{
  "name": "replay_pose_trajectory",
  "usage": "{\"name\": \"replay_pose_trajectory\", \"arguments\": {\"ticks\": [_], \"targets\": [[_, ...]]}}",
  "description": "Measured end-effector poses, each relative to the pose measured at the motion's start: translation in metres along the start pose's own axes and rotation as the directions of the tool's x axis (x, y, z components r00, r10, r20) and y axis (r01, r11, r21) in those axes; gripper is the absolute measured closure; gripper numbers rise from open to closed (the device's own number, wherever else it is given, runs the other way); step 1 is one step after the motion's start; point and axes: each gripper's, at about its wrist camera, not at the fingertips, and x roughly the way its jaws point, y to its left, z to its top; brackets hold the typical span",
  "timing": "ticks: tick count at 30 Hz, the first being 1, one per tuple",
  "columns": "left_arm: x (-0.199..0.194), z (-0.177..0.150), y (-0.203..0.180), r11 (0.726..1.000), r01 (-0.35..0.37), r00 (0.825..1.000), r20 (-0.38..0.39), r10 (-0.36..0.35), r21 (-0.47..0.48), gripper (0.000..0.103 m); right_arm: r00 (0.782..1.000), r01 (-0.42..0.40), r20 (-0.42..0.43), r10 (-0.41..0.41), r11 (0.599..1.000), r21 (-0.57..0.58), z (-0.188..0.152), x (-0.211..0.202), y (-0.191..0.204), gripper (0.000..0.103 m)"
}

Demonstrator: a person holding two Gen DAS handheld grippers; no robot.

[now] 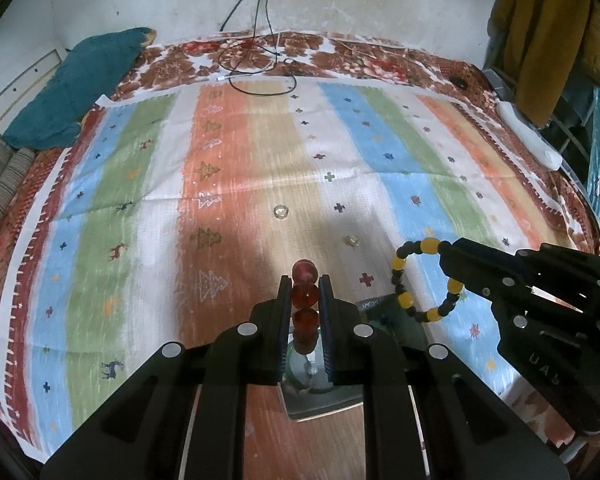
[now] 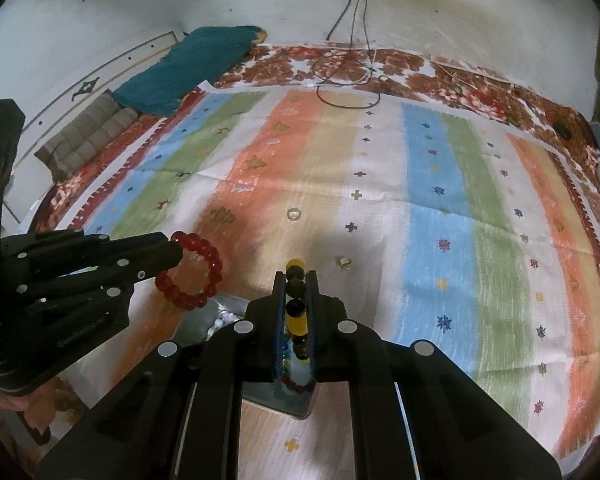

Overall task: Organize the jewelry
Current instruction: 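Carry the red bracelet with the left tool while the right tool carries the yellow-black bracelet to the tin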

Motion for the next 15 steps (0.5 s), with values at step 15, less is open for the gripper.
{"name": "replay_pose_trajectory", "arguments": {"ticks": [15], "targets": [[-0.016,-0.019,-0.008,1.0,0.015,1.0,0.02,-0.016,0.023,0.09,1.0,-0.007,-0.011,0.007,1.0,-0.023,-0.018,-0.008,0.008,0.092]]}}
